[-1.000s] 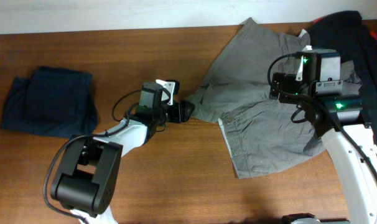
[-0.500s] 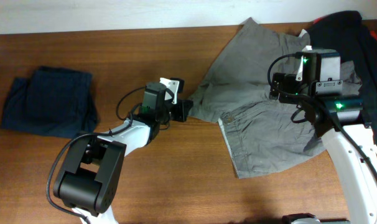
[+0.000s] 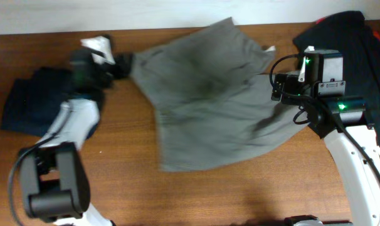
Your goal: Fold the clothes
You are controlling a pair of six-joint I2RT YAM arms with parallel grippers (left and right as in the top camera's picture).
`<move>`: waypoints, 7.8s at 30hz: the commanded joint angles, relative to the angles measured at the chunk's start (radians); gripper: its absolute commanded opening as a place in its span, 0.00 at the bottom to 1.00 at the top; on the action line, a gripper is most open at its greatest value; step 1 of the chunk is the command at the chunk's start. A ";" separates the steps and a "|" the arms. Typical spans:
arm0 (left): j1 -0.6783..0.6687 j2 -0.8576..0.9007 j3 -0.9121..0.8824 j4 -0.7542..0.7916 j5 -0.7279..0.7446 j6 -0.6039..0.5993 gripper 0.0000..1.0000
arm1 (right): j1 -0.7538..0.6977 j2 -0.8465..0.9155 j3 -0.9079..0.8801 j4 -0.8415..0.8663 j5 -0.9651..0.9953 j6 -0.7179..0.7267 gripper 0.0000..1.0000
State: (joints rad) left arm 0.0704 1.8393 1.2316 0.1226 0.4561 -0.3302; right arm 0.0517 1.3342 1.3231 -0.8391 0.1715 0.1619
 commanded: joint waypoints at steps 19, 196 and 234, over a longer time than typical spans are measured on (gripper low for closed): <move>0.049 -0.039 -0.030 -1.149 -0.269 0.101 0.90 | -0.008 0.047 -0.017 -0.280 -0.042 0.061 0.99; 0.134 -0.091 -0.266 -0.574 -0.123 0.034 0.99 | 0.001 0.732 0.285 -0.091 -0.388 -0.128 0.87; 0.061 -0.091 -0.204 -0.533 -0.085 0.094 0.99 | -0.132 0.570 0.148 -0.301 -0.290 -0.076 0.31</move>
State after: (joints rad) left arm 0.1303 1.7485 0.9653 -0.4450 0.3130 -0.2714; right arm -0.0818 1.9896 1.4731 -1.1572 -0.1383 0.0826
